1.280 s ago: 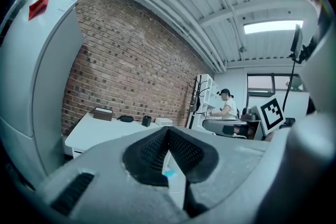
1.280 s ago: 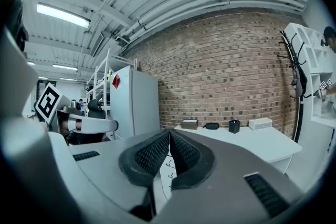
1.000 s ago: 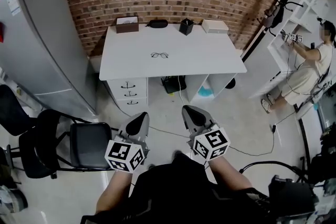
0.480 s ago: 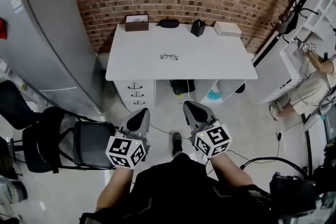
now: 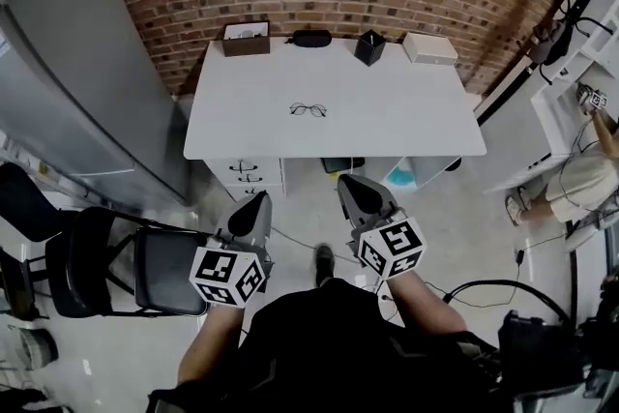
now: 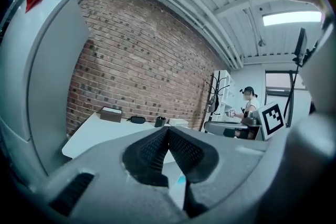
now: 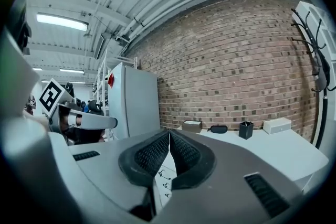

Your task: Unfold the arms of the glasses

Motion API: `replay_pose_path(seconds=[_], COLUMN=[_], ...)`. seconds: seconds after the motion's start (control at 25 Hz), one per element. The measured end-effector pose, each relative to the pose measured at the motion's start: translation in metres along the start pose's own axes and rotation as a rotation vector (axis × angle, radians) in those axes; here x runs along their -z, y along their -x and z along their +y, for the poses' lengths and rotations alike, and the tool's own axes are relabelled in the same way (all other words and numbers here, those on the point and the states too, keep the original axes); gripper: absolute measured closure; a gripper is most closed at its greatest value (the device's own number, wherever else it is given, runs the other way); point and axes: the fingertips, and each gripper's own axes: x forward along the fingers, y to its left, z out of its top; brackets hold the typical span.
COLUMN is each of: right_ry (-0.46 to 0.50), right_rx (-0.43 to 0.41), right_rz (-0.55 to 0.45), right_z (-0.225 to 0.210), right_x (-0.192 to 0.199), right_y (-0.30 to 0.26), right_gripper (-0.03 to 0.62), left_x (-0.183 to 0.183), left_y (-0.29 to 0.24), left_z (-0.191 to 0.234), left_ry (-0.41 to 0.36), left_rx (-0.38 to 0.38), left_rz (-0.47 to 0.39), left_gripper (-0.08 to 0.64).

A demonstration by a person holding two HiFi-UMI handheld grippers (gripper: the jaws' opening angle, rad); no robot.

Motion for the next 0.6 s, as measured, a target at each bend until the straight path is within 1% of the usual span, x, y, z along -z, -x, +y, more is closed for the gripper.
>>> replay_pose_path(seconds=[0.12,0.28,0.48,0.6], right_ry=[-0.018,-0.029,-0.038,-0.029], right_rx=[-0.007,-0.018,-0.018,-0.033], right_rz=[0.003,0.015,0.025,0.017], right_z=[-0.030,-0.064,-0.107,-0.122], right_x=[-0.003,0.004,0.005,0.000], right_y=[-0.013,-0.027,-0.038,-0.045], right_gripper=[0.583,0.583,0.583,0.583], left_x=[-0.002,0.002,0.000,0.001], left_y=[-0.031,-0.065,-0.104,-0.126], left_z=[0.001,0.000,0.007,0.010], left_ry=[0.003,-0.004,-0.016,-0.014], left_rx=[-0.010,-0.034,-0.123,-0.123], left_rz=[0.017,0.043,0.011,0.018], left_gripper=[0.552,0.552,0.552,0.552])
